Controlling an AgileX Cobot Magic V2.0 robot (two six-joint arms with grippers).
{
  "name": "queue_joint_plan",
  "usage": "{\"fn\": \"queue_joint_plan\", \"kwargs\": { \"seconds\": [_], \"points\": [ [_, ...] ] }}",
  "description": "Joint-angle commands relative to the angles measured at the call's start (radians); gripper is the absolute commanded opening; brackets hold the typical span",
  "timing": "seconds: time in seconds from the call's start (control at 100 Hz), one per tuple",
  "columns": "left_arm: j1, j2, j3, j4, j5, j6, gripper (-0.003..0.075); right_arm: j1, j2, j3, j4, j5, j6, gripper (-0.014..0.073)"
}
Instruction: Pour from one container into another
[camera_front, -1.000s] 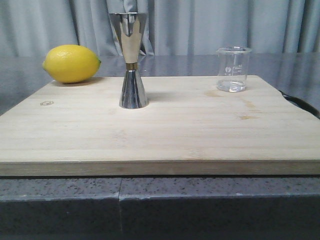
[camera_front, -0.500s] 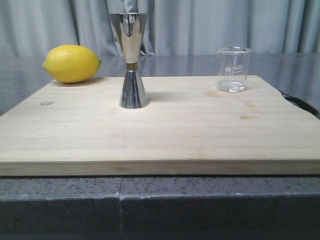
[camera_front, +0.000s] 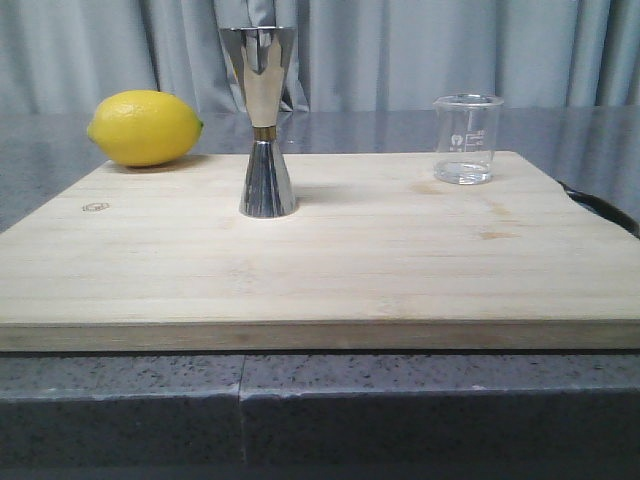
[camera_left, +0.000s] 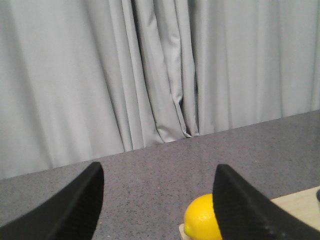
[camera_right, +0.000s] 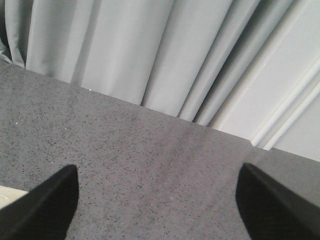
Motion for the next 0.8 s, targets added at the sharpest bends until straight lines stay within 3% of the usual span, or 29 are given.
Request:
{"fn": "queue_joint_plan", "kwargs": {
  "seconds": [0.0,0.34,0.59,0.71,0.79],
  "points": [
    [0.000,-0.056,0.027,-0.029,-0.005,-0.038,0.0428,0.027,-0.093,0.020,-0.025,0.018,0.014,0.0573],
    [0.000,-0.173,0.211,-0.011,-0.028,-0.055,0.0428,0.096,-0.382,0.276,-0.027,0.082,0.032,0.0573],
    [0.000,-0.173,0.213,-0.018,-0.030,-0.055,0.0424,0.096,-0.424,0.311,-0.027,0.074,0.032,0.0570],
    [0.000,-0.173,0.213,-0.018,-0.032,-0.055,0.0344,0.096,-0.424,0.311,-0.027,0.101,0.032,0.0458],
    [0.000,-0.173,0.213,-0.020,-0.032,-0.055,0.0235,0.096,-0.424,0.311,-0.027,0.108,0.032,0.0284]
  ]
}}
